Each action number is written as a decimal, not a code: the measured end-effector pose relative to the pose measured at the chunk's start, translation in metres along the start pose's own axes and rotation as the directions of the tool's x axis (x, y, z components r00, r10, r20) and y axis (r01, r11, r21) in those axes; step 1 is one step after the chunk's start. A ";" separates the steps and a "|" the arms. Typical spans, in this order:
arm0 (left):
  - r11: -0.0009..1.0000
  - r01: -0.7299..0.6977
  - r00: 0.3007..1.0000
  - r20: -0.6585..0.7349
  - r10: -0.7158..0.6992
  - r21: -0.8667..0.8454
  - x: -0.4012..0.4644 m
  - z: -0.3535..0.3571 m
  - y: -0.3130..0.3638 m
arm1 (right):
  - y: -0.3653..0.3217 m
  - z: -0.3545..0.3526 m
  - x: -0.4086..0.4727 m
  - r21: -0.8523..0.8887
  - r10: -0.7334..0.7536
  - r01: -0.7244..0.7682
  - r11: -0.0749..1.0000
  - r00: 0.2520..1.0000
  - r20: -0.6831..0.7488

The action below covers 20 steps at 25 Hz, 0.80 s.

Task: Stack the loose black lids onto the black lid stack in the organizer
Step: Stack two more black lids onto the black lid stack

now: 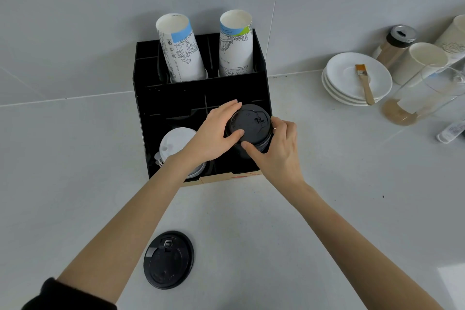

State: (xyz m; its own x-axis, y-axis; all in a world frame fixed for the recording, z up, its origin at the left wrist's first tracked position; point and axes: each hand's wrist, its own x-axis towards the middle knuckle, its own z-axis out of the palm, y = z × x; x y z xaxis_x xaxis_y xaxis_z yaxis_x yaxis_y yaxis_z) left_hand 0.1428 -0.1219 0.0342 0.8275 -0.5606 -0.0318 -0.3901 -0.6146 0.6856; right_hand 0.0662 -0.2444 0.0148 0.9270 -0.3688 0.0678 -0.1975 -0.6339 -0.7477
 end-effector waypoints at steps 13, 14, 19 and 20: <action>0.998 0.005 0.987 -0.161 -0.016 -0.070 -0.047 -0.019 -0.001 | -0.015 -0.015 -0.031 -0.023 -0.138 0.141 0.990 0.987 0.080; 0.997 0.024 0.985 -0.170 -0.037 -0.076 -0.056 -0.021 -0.002 | -0.016 -0.015 -0.035 -0.022 -0.161 0.164 0.986 0.980 0.114; 0.985 0.119 0.969 -0.203 -0.143 -0.123 -0.106 -0.026 -0.019 | -0.019 -0.007 -0.059 -0.073 -0.249 0.262 0.962 0.956 0.158; 0.982 0.136 0.964 -0.211 -0.161 -0.129 -0.117 -0.026 -0.024 | -0.020 -0.005 -0.063 -0.070 -0.245 0.259 0.963 0.955 0.168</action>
State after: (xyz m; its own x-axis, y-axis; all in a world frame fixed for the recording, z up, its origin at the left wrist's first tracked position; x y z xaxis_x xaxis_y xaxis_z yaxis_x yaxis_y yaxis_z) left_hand 0.0663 -0.0271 0.0403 0.9457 -0.3249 0.0122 -0.2189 -0.6084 0.7628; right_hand 0.0096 -0.2119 0.0288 0.9871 -0.0828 0.1370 0.0278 -0.7539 -0.6564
